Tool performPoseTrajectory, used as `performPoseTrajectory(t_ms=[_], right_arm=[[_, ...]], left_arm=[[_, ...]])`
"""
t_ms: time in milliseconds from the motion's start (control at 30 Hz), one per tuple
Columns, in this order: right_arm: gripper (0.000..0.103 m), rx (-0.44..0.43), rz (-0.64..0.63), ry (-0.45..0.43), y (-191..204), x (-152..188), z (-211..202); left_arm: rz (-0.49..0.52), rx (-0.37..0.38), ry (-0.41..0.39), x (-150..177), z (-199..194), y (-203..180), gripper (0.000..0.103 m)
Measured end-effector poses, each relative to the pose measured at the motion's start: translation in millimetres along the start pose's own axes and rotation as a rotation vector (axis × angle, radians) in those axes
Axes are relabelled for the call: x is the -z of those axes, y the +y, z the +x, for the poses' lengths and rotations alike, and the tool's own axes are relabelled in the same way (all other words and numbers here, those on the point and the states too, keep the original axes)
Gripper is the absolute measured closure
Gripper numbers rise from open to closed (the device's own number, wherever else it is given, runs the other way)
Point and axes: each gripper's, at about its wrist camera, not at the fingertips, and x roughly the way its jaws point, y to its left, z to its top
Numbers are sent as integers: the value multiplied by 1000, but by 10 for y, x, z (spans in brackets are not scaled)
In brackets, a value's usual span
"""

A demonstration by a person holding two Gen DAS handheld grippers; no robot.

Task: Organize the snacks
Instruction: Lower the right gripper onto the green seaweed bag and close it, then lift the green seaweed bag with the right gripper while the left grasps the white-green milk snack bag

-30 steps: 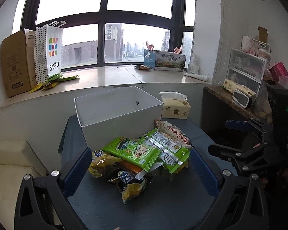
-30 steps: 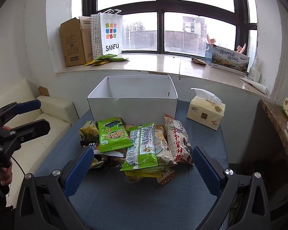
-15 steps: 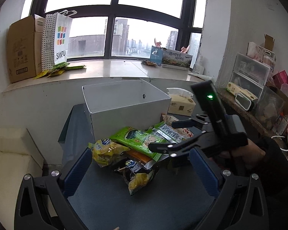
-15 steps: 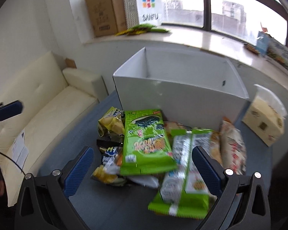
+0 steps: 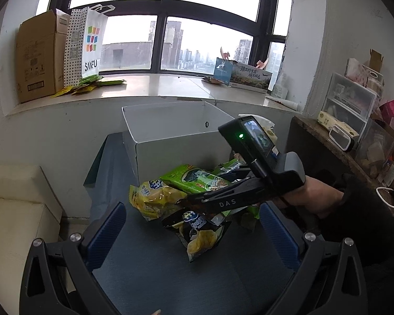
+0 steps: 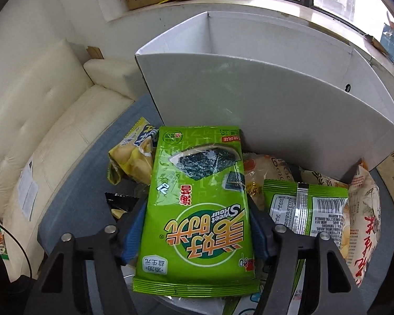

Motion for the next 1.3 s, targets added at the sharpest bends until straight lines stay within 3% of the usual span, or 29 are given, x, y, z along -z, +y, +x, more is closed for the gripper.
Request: performPoseTrajectory(t_ms=[200, 367, 533, 867, 1133, 1200, 1233, 1300], right_arm=[[31, 5, 28, -172, -78, 66, -719], [31, 167, 87, -324, -276, 385, -1476], [31, 282, 220, -426, -527, 926, -2012], [31, 333, 446, -529, -763, 1764, -2544], [31, 309, 477, -553, -828, 2050, -2592], [31, 305, 479, -549, -847, 2057, -2568], [31, 301, 480, -546, -847, 2054, -2555], [31, 298, 476, -545, -836, 2038, -2538]], left_arm=[[-40, 6, 36, -37, 126, 23, 0], [-87, 58, 89, -123, 387, -56, 0], [-97, 102, 159, -241, 760, -304, 0], [-132, 41, 307, -554, 1697, -908, 0], [-239, 2, 495, -448, 2353, -814, 0], [-249, 2, 521, -393, 2412, -777, 7], [-226, 5, 517, -382, 2410, -790, 29], [-159, -1, 491, -386, 2355, -841, 29]])
